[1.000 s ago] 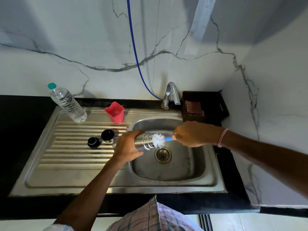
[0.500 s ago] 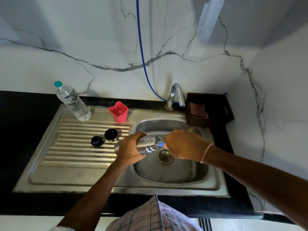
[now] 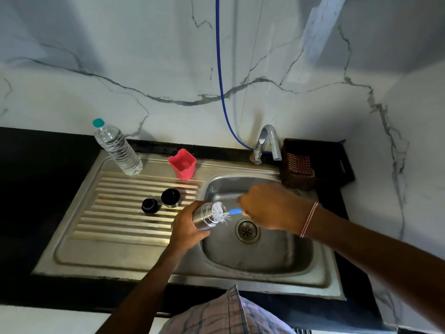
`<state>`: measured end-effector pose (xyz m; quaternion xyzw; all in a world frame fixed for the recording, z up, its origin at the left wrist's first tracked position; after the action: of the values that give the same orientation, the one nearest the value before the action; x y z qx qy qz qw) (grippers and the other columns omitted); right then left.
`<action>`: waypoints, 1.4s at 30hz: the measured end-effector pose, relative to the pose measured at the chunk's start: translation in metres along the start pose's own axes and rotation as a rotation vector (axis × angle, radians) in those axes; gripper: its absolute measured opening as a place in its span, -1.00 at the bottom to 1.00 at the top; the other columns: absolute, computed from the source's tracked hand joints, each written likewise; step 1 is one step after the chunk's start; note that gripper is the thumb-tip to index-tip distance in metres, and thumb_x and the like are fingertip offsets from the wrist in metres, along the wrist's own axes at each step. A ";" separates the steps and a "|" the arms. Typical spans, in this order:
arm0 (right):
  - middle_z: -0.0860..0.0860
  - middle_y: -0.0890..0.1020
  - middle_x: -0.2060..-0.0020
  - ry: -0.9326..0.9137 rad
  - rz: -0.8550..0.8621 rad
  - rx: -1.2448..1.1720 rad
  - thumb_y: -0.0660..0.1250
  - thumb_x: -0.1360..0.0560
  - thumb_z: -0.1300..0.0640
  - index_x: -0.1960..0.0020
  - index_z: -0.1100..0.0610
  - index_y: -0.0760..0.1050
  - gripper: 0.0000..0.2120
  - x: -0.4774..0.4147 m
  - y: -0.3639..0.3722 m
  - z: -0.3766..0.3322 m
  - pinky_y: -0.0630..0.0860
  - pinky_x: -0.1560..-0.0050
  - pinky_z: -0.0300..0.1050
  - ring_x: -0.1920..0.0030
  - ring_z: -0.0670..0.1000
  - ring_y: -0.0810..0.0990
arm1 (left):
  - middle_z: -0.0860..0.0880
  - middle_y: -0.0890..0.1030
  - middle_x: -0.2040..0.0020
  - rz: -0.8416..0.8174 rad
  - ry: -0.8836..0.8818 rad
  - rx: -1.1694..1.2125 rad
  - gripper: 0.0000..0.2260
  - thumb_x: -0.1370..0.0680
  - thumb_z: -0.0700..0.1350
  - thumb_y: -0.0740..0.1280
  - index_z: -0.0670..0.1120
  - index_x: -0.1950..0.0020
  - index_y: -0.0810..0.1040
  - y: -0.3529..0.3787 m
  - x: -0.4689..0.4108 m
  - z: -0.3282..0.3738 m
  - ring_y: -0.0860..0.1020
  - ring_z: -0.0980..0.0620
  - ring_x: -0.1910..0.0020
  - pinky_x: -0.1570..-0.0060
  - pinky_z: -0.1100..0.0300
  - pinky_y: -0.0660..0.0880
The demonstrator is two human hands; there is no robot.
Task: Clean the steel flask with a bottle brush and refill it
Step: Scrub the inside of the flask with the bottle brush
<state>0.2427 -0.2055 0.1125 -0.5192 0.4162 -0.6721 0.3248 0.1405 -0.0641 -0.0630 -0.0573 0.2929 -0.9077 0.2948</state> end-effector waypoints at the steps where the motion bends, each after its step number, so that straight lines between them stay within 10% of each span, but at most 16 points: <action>1: 0.12 0.66 -0.03 -0.030 0.079 0.115 0.22 -0.62 0.18 -0.21 0.13 0.54 -0.79 0.002 -0.013 -0.013 0.40 0.15 -0.02 -0.03 0.20 0.66 | 0.20 0.68 0.02 0.016 -0.016 0.030 -0.39 -0.13 -0.09 0.57 0.09 -0.18 0.59 -0.001 0.000 -0.004 0.65 0.16 0.06 0.06 0.16 0.58; 11: 0.07 0.65 -0.04 0.003 0.106 0.179 0.16 -0.63 0.17 -0.20 0.06 0.51 -0.78 0.008 -0.010 -0.017 0.32 0.20 -0.02 -0.02 0.19 0.66 | 0.26 0.66 0.01 0.028 -0.024 0.013 -0.36 -0.14 -0.02 0.57 0.16 -0.20 0.55 -0.004 -0.003 -0.008 0.65 0.14 0.04 0.04 0.08 0.60; 16: 0.12 0.62 0.17 0.156 -0.230 -0.438 0.19 -0.64 0.11 -0.06 0.11 0.57 -0.82 -0.003 0.038 0.006 0.48 0.30 -0.05 0.28 0.11 0.57 | 0.16 0.68 -0.06 -0.017 0.035 -0.057 -0.36 -0.12 0.04 0.53 0.08 -0.21 0.60 0.003 -0.001 -0.008 0.66 0.08 0.00 -0.01 0.06 0.61; 19: 0.00 0.35 0.44 0.268 -0.448 -0.780 0.16 -0.68 0.10 -0.01 0.15 0.58 -0.76 -0.001 0.058 0.016 0.16 0.54 -0.24 0.54 -0.03 0.24 | 0.09 0.70 -0.07 -0.042 0.075 -0.135 -0.35 -0.12 0.00 0.57 0.01 -0.22 0.64 0.008 0.001 -0.003 0.67 0.03 0.01 -0.01 0.21 0.54; 25: 0.14 0.66 -0.01 -0.036 0.010 -0.053 0.19 -0.63 0.13 -0.10 0.13 0.57 -0.80 0.006 0.000 0.009 0.34 0.21 -0.06 -0.02 0.18 0.64 | 0.10 0.69 -0.08 -0.015 0.056 -0.080 -0.34 -0.11 -0.04 0.57 0.02 -0.23 0.62 0.001 0.000 -0.002 0.66 0.03 -0.02 -0.03 0.16 0.55; 42: -0.01 0.61 0.15 -0.009 0.115 0.225 0.17 -0.63 0.07 -0.19 -0.04 0.57 -0.76 0.053 -0.053 0.023 0.06 0.40 -0.16 0.37 0.00 0.28 | 0.03 0.71 -0.10 -0.013 0.068 -0.118 -0.30 -0.10 -0.08 0.64 -0.02 -0.25 0.64 0.001 0.001 -0.002 0.65 0.02 0.01 -0.04 0.25 0.46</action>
<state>0.2515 -0.2332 0.1853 -0.4575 0.3659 -0.6926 0.4209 0.1396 -0.0640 -0.0656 -0.0456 0.3556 -0.8921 0.2749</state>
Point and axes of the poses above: each hand's wrist, its own x-axis away from the middle knuckle, its own y-axis out of the palm, z = x × y, the point moved 8 cm from there along -x, towards the middle knuckle
